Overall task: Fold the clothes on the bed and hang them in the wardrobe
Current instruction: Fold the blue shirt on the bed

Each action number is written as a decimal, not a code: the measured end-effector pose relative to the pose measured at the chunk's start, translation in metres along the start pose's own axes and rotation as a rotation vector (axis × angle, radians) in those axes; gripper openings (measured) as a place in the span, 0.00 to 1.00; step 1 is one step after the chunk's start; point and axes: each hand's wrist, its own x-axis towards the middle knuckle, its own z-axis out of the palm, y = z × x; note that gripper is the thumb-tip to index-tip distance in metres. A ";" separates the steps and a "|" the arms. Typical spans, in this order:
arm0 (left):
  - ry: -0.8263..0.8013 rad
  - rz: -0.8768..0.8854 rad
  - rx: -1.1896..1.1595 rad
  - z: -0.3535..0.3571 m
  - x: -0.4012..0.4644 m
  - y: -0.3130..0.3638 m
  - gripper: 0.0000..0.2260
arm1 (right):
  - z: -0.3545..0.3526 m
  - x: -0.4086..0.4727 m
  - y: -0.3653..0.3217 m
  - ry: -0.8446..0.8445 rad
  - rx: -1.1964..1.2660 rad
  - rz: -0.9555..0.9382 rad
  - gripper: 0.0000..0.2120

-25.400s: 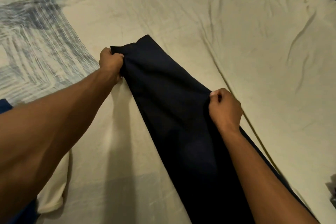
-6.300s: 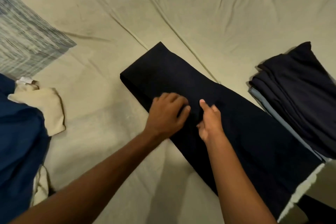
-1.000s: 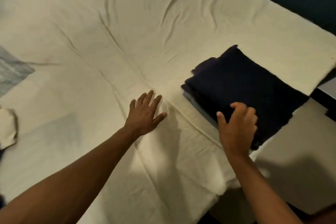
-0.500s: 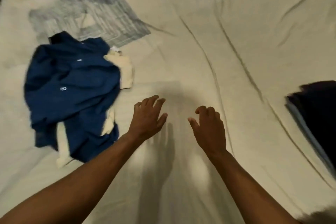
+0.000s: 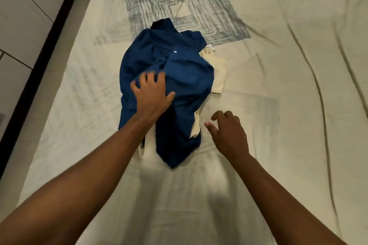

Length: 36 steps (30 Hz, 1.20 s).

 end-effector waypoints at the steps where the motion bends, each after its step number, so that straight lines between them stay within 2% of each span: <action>1: -0.048 -0.005 0.027 0.002 0.004 -0.008 0.16 | 0.001 0.002 -0.006 -0.003 0.002 -0.001 0.17; 3: 0.000 0.025 0.002 0.002 0.006 -0.017 0.09 | 0.003 0.005 -0.016 0.001 0.014 -0.016 0.17; 6: 0.176 0.087 -0.200 -0.008 -0.004 -0.004 0.10 | 0.001 0.007 -0.028 0.015 0.115 -0.005 0.17; 9: 0.274 0.216 -0.390 -0.032 -0.033 0.032 0.09 | -0.007 0.013 -0.040 -0.003 0.447 0.179 0.19; 11: 0.170 0.272 -0.562 -0.047 -0.061 0.062 0.08 | -0.020 0.016 -0.047 -0.121 0.906 0.390 0.22; 13: -0.043 0.346 -0.693 -0.056 -0.092 0.087 0.09 | -0.034 0.019 -0.045 -0.248 1.337 0.529 0.25; 14: -0.143 0.404 -0.725 -0.056 -0.106 0.096 0.09 | -0.041 0.019 -0.039 -0.266 1.484 0.569 0.25; 16: -0.304 0.511 -0.756 -0.053 -0.126 0.104 0.09 | -0.048 0.020 -0.024 -0.248 1.578 0.601 0.19; 20: -0.589 0.550 -0.757 -0.048 -0.131 0.100 0.10 | -0.051 0.008 0.007 -0.217 1.517 0.675 0.11; 23: -0.664 0.454 -0.832 -0.049 -0.121 0.097 0.07 | -0.057 -0.005 0.034 -0.231 1.583 0.691 0.07; 26: -0.525 0.292 -0.937 -0.046 -0.094 0.092 0.06 | -0.067 -0.025 0.062 -0.320 1.562 0.656 0.10; 28: -0.435 0.228 -0.950 -0.045 -0.072 0.088 0.06 | -0.070 -0.039 0.082 -0.371 1.430 0.677 0.11; 31: -0.342 0.159 -0.906 -0.037 -0.049 0.091 0.05 | -0.063 -0.062 0.117 -0.489 1.135 0.750 0.12; 34: -0.205 0.130 -0.733 -0.015 -0.028 0.095 0.04 | -0.049 -0.079 0.143 -0.680 0.734 0.826 0.14; 36: -0.141 0.155 -0.643 0.000 -0.015 0.100 0.08 | -0.050 -0.084 0.144 -0.749 0.505 0.847 0.17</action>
